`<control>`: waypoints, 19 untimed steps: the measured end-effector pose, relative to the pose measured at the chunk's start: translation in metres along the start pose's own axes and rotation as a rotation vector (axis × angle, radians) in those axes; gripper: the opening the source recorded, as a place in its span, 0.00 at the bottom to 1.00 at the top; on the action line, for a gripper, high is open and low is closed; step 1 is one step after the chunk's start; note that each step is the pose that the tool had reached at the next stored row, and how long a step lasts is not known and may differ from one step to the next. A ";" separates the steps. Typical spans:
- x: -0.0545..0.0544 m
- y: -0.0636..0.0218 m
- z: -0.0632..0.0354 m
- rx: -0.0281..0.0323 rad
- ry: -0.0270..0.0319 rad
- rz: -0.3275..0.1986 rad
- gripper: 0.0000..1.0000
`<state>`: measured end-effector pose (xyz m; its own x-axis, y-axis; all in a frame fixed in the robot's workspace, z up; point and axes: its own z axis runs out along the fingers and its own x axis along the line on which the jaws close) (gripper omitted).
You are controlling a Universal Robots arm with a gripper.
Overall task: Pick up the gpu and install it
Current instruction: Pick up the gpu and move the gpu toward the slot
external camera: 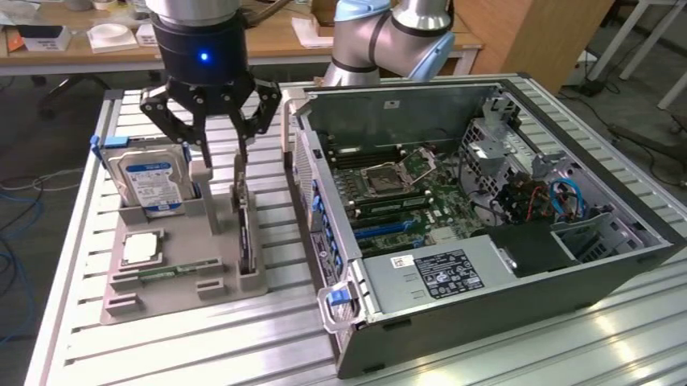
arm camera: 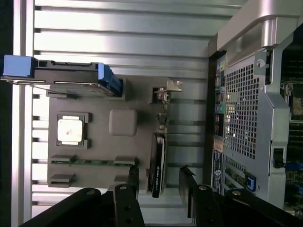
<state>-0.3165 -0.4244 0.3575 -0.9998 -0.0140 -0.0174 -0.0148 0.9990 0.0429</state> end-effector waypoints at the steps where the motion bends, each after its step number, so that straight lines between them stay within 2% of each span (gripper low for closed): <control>1: 0.000 -0.0009 0.0018 0.0000 -0.0001 0.000 0.47; 10: 0.000 -0.0097 0.0179 0.0000 0.0000 0.000 0.47; 17: 0.000 -0.0121 0.0305 -0.0001 -0.0001 0.000 0.47; 19: -0.004 -0.0124 0.0337 0.0001 0.0002 0.000 0.47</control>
<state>-0.3119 -0.4352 0.3234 -0.9998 -0.0141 -0.0172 -0.0148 0.9990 0.0428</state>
